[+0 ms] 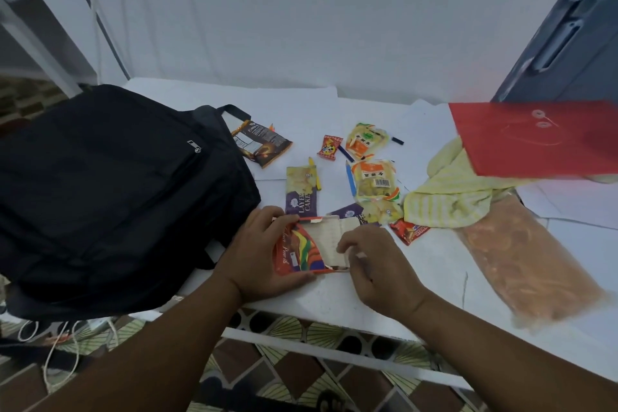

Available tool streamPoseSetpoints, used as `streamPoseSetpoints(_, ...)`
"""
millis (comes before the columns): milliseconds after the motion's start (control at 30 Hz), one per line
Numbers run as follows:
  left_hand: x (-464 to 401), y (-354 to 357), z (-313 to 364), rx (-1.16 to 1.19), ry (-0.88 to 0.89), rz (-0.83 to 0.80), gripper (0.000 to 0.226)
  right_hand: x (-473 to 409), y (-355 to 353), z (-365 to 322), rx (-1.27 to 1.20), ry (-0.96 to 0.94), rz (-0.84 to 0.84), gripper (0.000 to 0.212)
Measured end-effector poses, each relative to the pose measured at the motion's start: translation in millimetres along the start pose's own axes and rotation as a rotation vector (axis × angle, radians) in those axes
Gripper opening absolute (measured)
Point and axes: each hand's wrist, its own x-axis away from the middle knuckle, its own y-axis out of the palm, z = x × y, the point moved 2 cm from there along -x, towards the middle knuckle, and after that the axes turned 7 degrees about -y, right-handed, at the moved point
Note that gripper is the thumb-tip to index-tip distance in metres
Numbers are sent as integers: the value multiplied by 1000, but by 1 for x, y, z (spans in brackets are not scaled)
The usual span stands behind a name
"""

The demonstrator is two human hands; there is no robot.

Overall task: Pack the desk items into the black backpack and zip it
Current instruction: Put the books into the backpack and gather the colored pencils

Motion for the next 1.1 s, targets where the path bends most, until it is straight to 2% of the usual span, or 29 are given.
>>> streamPoseSetpoints(100,1,0,0,3,5,17,95,0,1,-4,37,-78,-56,41)
streamPoseSetpoints(167,1,0,0,6,2,15,96,0,2,-4,51,-95,-99,42)
streamPoseSetpoints(267,1,0,0,5,-4,9,97,-1,0,-3,27,-71,-56,36)
streamPoseSetpoints(400,-1,1,-1,7,-3,16,96,-4,-7,0,-47,124,150,21)
streamPoseSetpoints(467,-2,2,-2,9,-3,22,96,-21,-15,7,-10,246,196,21)
streamPoseSetpoints(533,-2,2,-2,7,-6,21,97,-51,-22,18,109,344,96,21)
streamPoseSetpoints(600,-1,2,-2,12,-19,13,98,-85,-26,33,201,409,-38,12)
streamPoseSetpoints(733,-2,1,-2,19,-36,4,98,-127,-16,64,413,538,-209,23)
streamPoseSetpoints(833,-3,1,-2,11,-40,0,98,-140,-11,74,461,600,-289,33)
streamPoseSetpoints(967,-3,2,-2,7,-32,3,98,-141,-19,80,364,681,-226,9)
streamPoseSetpoints(1033,-3,2,-1,-4,-30,1,98,-135,-25,78,257,702,-145,19)
streamPoseSetpoints(1100,-3,1,0,-8,-32,11,98,-124,-32,69,128,678,-17,17)
